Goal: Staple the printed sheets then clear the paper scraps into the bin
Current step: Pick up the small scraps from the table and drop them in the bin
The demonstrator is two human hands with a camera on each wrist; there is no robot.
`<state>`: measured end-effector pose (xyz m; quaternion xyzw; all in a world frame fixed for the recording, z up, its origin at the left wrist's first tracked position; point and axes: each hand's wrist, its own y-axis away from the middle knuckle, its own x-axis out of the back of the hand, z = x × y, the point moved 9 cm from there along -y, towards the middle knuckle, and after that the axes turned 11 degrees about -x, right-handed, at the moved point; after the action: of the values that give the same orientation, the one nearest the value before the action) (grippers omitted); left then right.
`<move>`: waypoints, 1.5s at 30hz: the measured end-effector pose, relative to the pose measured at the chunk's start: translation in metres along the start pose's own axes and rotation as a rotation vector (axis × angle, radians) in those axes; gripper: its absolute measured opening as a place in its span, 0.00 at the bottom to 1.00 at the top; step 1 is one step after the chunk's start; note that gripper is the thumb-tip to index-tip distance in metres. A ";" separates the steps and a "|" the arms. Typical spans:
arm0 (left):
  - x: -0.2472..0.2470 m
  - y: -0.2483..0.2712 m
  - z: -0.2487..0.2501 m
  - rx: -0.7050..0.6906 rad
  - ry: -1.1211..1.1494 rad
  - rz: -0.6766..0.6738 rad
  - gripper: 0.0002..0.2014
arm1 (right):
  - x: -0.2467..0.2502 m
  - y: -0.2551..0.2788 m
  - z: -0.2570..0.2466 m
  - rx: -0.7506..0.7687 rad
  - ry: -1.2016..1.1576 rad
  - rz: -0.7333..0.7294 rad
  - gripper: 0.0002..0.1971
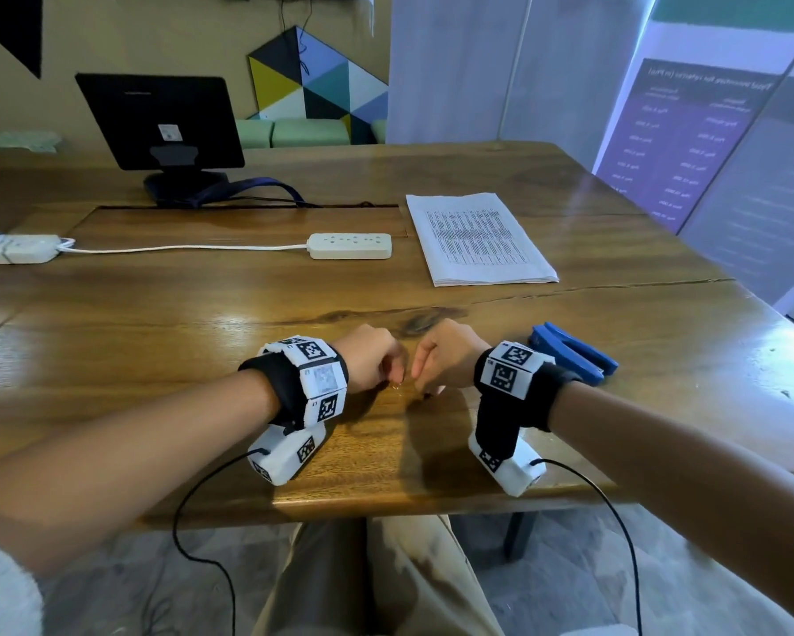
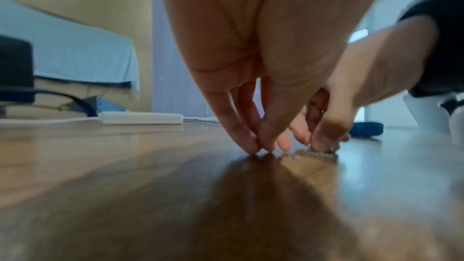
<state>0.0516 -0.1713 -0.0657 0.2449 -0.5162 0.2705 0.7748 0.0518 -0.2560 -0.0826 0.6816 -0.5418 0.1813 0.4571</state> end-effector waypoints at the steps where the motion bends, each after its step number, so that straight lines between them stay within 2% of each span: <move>1: 0.001 0.002 -0.002 0.016 0.027 0.007 0.09 | -0.001 0.001 -0.002 0.003 -0.024 -0.017 0.06; 4: 0.005 0.005 -0.011 0.075 0.077 0.043 0.07 | 0.008 0.005 -0.005 0.023 -0.064 -0.010 0.05; 7: 0.006 0.004 -0.015 0.097 0.035 0.049 0.15 | 0.019 0.005 0.001 0.006 -0.047 0.026 0.05; 9: 0.005 0.001 -0.010 0.078 -0.005 0.055 0.18 | 0.019 0.005 0.005 -0.011 -0.029 0.017 0.05; 11: 0.003 -0.003 -0.002 0.032 -0.054 0.060 0.16 | 0.013 0.005 0.006 -0.031 0.009 0.004 0.06; 16: -0.012 0.007 0.009 -0.052 -0.179 -0.035 0.15 | 0.003 0.004 0.002 -0.032 0.030 0.016 0.09; 19: -0.008 0.016 0.005 -0.045 -0.115 0.001 0.13 | 0.000 0.004 -0.002 -0.020 0.019 -0.011 0.09; 22: 0.004 0.017 -0.004 0.041 -0.068 0.073 0.12 | 0.005 0.003 -0.001 0.003 -0.001 -0.006 0.05; 24: 0.005 0.018 -0.009 0.092 -0.047 0.067 0.13 | 0.009 0.001 0.003 -0.010 0.008 0.002 0.04; 27: 0.001 0.014 -0.009 0.113 -0.020 0.053 0.12 | 0.005 0.001 0.008 -0.049 0.029 -0.001 0.05; 31: -0.004 0.005 0.000 0.133 0.098 0.099 0.08 | -0.005 0.003 -0.004 -0.014 -0.004 0.011 0.10; 36: -0.006 0.013 -0.018 0.290 0.425 0.198 0.22 | 0.010 -0.001 0.001 -0.021 -0.084 0.030 0.18; 40: -0.015 0.016 -0.017 0.308 0.470 0.184 0.27 | 0.016 -0.001 0.011 -0.055 -0.071 0.065 0.19; 45: -0.017 0.004 -0.004 0.279 0.470 0.217 0.26 | 0.006 -0.001 -0.001 -0.021 -0.077 0.032 0.19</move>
<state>0.0468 -0.1686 -0.0826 0.2232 -0.3035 0.4694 0.7986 0.0550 -0.2587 -0.0779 0.6744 -0.5719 0.1566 0.4399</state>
